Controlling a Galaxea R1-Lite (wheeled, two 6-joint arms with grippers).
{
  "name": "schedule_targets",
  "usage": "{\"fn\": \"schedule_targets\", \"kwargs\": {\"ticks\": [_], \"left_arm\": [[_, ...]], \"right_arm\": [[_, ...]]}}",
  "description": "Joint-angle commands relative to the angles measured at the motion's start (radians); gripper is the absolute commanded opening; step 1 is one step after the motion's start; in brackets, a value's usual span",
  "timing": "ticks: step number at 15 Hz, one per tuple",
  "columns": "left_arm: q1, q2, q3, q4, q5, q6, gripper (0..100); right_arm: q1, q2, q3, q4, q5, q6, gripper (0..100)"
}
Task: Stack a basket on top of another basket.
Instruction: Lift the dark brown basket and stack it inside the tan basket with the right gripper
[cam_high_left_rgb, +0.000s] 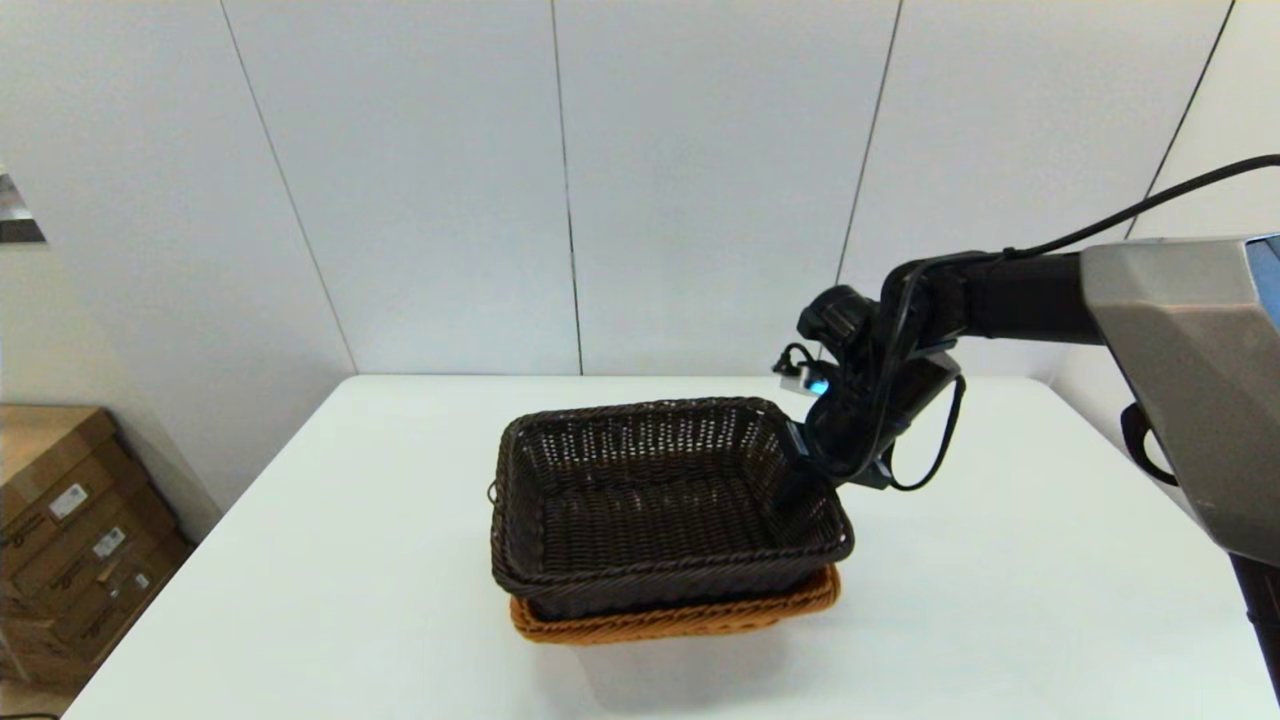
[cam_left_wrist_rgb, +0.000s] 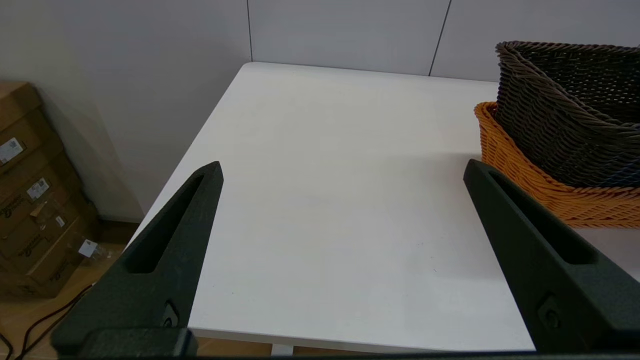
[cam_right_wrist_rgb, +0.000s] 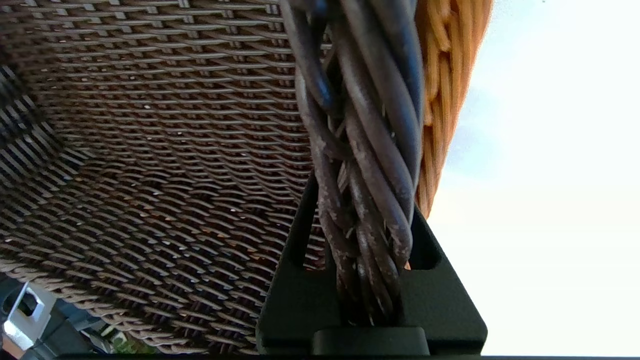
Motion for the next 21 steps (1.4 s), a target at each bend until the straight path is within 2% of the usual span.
{"fn": "schedule_targets", "kwargs": {"ticks": [1,11,12,21], "left_arm": [[0.000,0.000,0.000,0.000,0.000,-0.001,100],[0.000,0.000,0.000,0.000,0.000,-0.001,100],[0.000,0.000,0.000,0.000,0.000,-0.001,100],[0.000,0.000,-0.001,0.000,0.000,-0.001,100]], "right_arm": [[0.000,0.012,-0.012,0.007,0.002,0.002,0],[-0.004,0.027,-0.022,0.007,-0.009,0.004,0],[-0.004,0.029,-0.022,0.005,-0.018,0.004,100],[-0.009,-0.025,-0.032,0.010,-0.021,0.013,100]]}}
